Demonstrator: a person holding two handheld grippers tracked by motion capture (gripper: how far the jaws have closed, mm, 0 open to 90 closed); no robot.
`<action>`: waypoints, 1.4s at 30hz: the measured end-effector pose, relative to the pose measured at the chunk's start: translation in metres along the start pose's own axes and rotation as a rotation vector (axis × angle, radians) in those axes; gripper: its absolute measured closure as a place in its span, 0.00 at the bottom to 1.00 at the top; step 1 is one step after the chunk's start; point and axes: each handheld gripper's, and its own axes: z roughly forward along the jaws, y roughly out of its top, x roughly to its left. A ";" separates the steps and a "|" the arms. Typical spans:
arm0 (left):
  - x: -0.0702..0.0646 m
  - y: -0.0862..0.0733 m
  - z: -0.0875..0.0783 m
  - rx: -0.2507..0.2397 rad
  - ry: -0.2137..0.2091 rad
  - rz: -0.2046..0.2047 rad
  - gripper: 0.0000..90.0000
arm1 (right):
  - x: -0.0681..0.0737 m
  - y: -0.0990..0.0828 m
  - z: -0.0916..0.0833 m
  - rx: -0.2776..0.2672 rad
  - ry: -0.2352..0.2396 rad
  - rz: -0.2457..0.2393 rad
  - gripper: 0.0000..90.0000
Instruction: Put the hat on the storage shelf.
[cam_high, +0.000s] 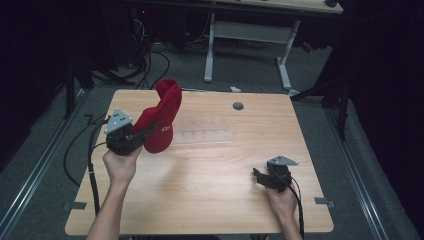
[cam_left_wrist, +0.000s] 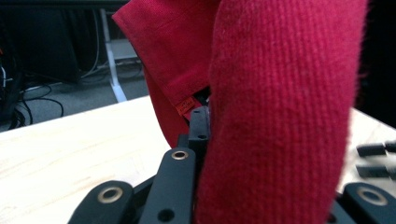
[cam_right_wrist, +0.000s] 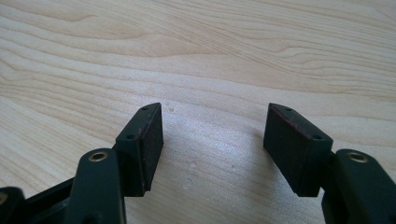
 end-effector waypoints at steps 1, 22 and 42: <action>0.001 0.001 0.002 -0.007 0.003 -0.002 0.89 | 0.000 0.000 0.000 0.000 0.000 0.000 0.42; 0.035 0.003 0.043 -0.084 0.141 0.036 0.89 | 0.000 0.000 0.000 0.000 -0.002 0.000 0.42; 0.039 -0.006 0.058 -0.094 0.169 0.052 0.89 | 0.001 0.000 0.000 0.001 0.000 -0.004 0.41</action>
